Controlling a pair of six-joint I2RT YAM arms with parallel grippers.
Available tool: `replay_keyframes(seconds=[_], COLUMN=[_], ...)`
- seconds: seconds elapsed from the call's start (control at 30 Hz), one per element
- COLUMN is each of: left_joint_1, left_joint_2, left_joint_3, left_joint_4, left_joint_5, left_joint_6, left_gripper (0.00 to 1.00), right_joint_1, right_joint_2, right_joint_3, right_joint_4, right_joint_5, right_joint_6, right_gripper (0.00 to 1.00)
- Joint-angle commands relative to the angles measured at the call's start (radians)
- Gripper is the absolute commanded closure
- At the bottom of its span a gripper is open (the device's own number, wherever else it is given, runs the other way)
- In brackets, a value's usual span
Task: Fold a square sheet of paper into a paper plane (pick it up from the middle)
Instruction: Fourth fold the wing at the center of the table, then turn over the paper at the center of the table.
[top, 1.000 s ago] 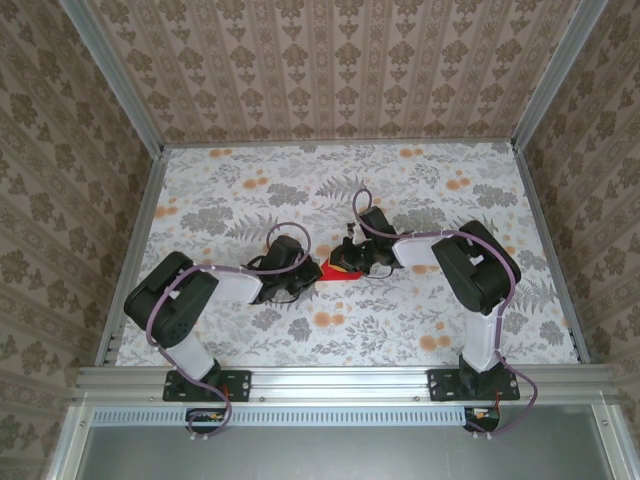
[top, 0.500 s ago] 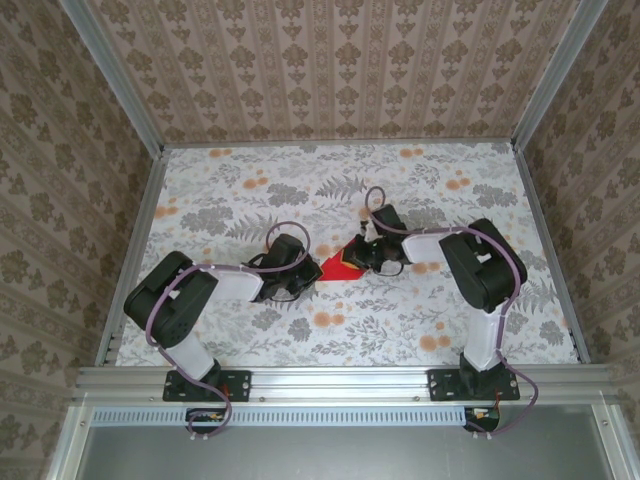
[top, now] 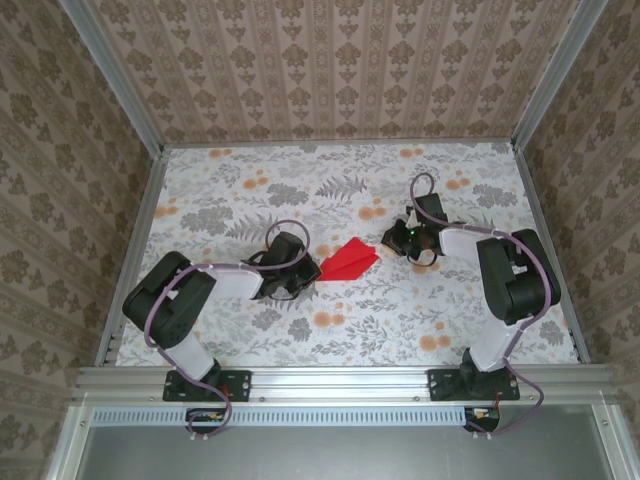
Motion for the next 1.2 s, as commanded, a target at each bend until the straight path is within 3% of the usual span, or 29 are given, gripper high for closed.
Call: replay_keyframes(seconds=[0.0, 0.37, 0.47, 0.67, 0.97, 1.17], left_joint_1=[0.013, 0.039, 0.054, 0.076, 0.194, 0.241], left_joint_2=[-0.031, -0.231, -0.265, -0.319, -0.412, -0.419], left_joint_3=[0.039, 0.155, 0.145, 0.129, 0.093, 0.097], left_joint_4=[-0.152, -0.453, -0.459, -0.446, -0.434, -0.447], left_joint_5=[-0.011, -0.153, -0.159, -0.191, -0.251, -0.215], left_joint_6=[0.101, 0.341, 0.381, 0.509, 0.533, 0.548], left_gripper=[0.97, 0.61, 0.5, 0.27, 0.0, 0.0], right_joint_1=[0.047, 0.186, 0.207, 0.209, 0.209, 0.21], right_joint_2=[-0.044, -0.104, -0.091, -0.125, -0.1, -0.034], right_joint_3=[0.03, -0.013, -0.007, -0.097, -0.14, -0.108], right_joint_4=[-0.042, 0.004, 0.005, 0.067, 0.185, 0.244], right_joint_5=[0.007, 0.03, 0.035, 0.107, 0.142, 0.11], right_joint_6=[-0.021, 0.035, 0.058, 0.195, 0.34, 0.38], right_gripper=[0.88, 0.69, 0.68, 0.54, 0.5, 0.52])
